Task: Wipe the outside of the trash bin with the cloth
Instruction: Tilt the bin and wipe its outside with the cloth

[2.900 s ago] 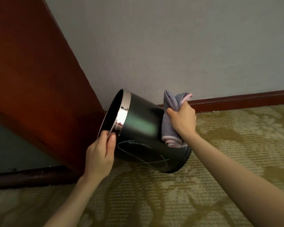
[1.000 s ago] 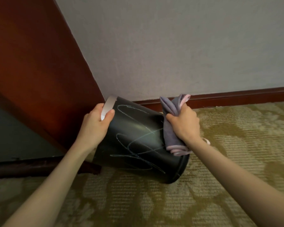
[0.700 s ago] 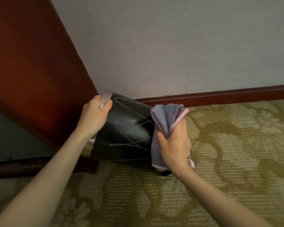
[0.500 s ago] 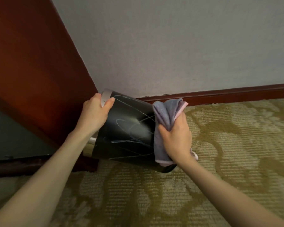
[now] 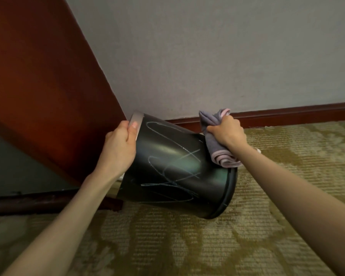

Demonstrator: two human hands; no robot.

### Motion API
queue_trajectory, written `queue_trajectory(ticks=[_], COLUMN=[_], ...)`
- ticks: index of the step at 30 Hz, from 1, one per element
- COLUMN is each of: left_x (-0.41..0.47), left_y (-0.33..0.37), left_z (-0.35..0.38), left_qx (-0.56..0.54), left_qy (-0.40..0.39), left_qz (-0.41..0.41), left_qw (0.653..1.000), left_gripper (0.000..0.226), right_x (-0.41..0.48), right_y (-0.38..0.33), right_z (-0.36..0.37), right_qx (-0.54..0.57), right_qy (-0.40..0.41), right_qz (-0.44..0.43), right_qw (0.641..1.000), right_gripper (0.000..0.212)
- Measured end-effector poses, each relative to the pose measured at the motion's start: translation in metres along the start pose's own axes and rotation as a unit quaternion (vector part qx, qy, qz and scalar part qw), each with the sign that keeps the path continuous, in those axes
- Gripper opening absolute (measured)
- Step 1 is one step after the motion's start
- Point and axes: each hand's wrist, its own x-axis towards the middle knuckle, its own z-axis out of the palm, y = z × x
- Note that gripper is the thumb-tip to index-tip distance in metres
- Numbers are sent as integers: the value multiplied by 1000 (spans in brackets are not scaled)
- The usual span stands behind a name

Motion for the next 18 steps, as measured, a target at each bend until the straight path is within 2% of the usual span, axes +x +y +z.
queue_trajectory(ticks=[6, 14, 18], left_x=[2, 13, 19], left_y=[9, 15, 16], left_z=[7, 8, 8], left_qx=[32, 69, 58], left_qy=[24, 16, 7], left_qz=[14, 4, -8], left_qw=[999, 997, 998], left_gripper=[40, 43, 43], right_x=[7, -41, -81], right_y=[7, -1, -6], right_z=[-1, 1, 11], right_qx=[-21, -7, 33], right_qy=[4, 123, 214], right_qz=[32, -42, -99], right_qw=[999, 992, 971], right_gripper=[46, 44, 37])
